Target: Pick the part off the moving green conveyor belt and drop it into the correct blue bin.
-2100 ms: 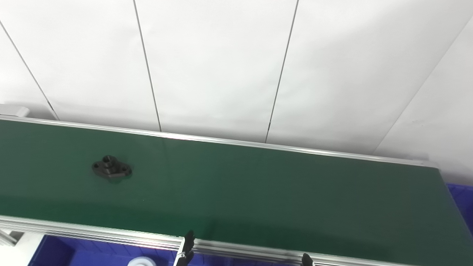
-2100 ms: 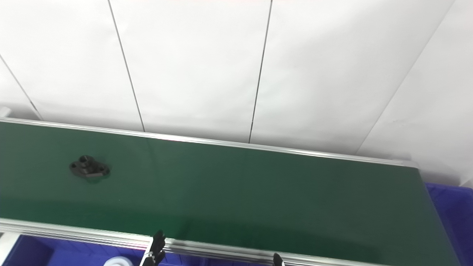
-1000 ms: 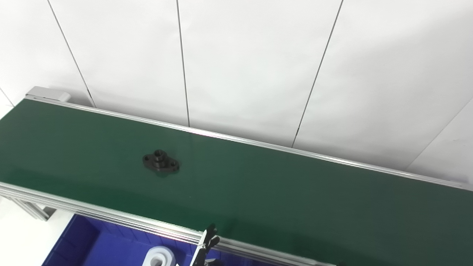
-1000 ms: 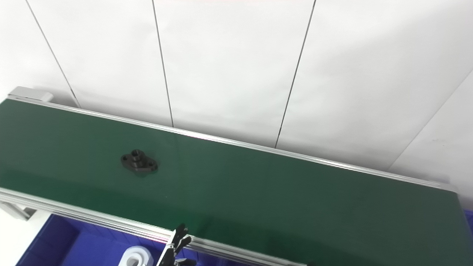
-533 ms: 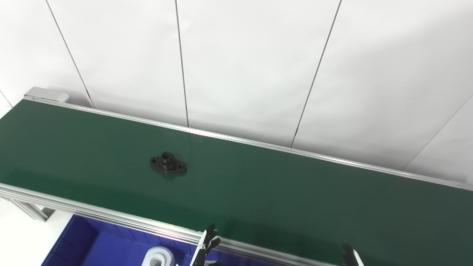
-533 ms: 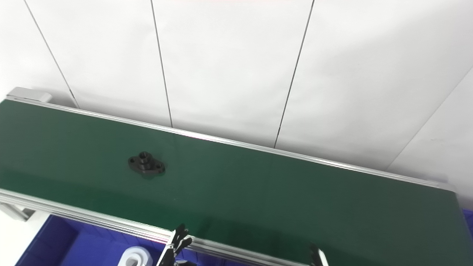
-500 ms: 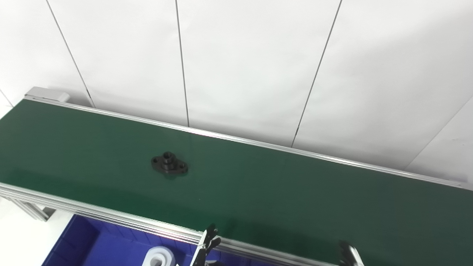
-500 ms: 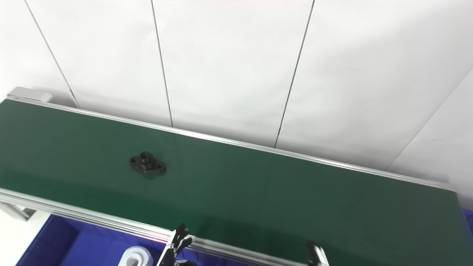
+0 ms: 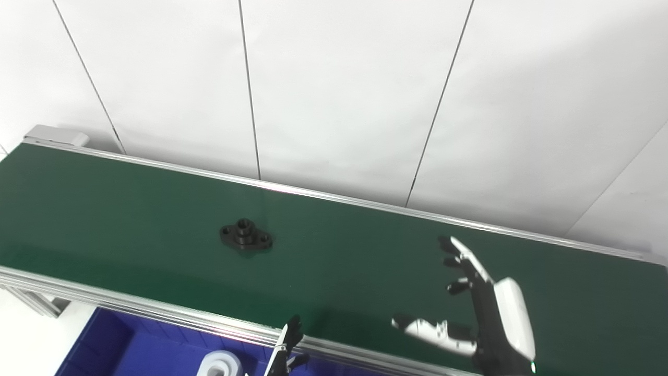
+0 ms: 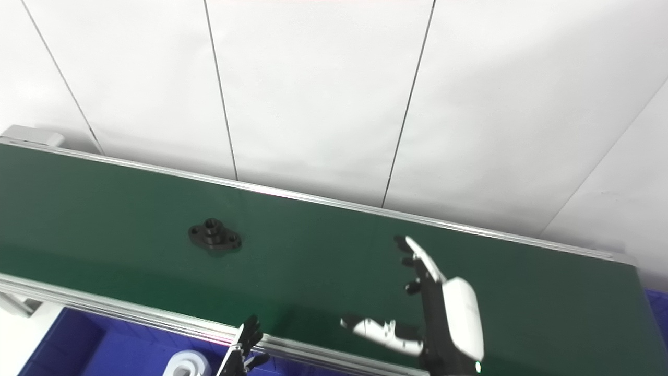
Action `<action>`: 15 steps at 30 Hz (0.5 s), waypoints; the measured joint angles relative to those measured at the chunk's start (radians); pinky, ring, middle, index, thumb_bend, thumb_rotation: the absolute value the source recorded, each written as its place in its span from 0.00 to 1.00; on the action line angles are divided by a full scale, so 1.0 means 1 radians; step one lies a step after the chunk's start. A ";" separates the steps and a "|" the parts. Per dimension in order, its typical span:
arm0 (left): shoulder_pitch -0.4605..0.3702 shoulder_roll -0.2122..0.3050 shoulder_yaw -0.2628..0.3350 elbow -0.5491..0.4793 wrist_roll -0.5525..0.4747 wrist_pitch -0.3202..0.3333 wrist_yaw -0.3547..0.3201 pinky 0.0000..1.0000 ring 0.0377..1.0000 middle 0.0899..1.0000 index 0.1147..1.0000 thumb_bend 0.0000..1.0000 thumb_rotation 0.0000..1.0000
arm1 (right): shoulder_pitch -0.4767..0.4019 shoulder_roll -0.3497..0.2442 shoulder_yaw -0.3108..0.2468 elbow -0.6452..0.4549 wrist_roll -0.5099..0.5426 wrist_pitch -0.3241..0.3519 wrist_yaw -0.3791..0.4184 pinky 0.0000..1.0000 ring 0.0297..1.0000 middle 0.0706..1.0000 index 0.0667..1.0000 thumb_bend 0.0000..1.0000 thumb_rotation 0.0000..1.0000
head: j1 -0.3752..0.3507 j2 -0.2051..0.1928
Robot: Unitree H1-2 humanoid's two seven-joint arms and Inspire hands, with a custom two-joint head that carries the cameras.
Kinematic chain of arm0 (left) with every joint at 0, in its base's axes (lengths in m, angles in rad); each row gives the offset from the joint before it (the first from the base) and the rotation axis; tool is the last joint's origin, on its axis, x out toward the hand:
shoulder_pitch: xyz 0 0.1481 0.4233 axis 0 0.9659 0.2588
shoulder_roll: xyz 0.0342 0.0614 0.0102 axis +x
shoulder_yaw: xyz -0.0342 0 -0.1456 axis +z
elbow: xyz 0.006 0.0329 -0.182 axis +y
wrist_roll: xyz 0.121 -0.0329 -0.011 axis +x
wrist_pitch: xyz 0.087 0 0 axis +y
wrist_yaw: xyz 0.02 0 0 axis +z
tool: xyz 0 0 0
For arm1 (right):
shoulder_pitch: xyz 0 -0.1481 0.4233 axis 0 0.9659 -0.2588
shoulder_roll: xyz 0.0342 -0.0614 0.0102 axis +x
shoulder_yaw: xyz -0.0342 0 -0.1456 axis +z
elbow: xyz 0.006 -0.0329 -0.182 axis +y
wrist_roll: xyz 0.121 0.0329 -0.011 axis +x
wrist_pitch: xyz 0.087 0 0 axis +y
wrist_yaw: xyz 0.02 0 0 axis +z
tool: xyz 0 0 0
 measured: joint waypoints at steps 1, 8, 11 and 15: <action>0.000 0.000 0.000 0.000 -0.004 0.000 -0.002 0.93 0.99 1.00 1.00 0.98 1.00 | -0.013 -0.004 0.005 0.002 -0.011 0.011 0.007 0.61 0.78 0.84 0.87 1.00 0.52 | -0.009 0.000; -0.001 -0.001 0.004 0.000 -0.025 0.000 -0.013 1.00 1.00 1.00 1.00 0.95 1.00 | -0.115 -0.020 0.071 0.113 -0.131 0.049 0.019 0.72 0.83 0.86 0.91 0.95 0.54 | -0.028 -0.005; -0.001 -0.001 0.004 0.000 -0.025 0.000 -0.017 0.98 1.00 1.00 1.00 0.96 1.00 | -0.165 -0.017 0.091 0.157 -0.161 0.068 0.023 0.72 0.83 0.85 0.91 0.95 0.54 | -0.022 -0.005; -0.001 -0.003 0.005 0.000 -0.021 0.000 -0.021 0.97 1.00 1.00 1.00 0.98 1.00 | -0.245 -0.009 0.124 0.259 -0.202 0.089 0.004 0.73 0.82 0.84 0.89 0.96 0.52 | -0.008 -0.008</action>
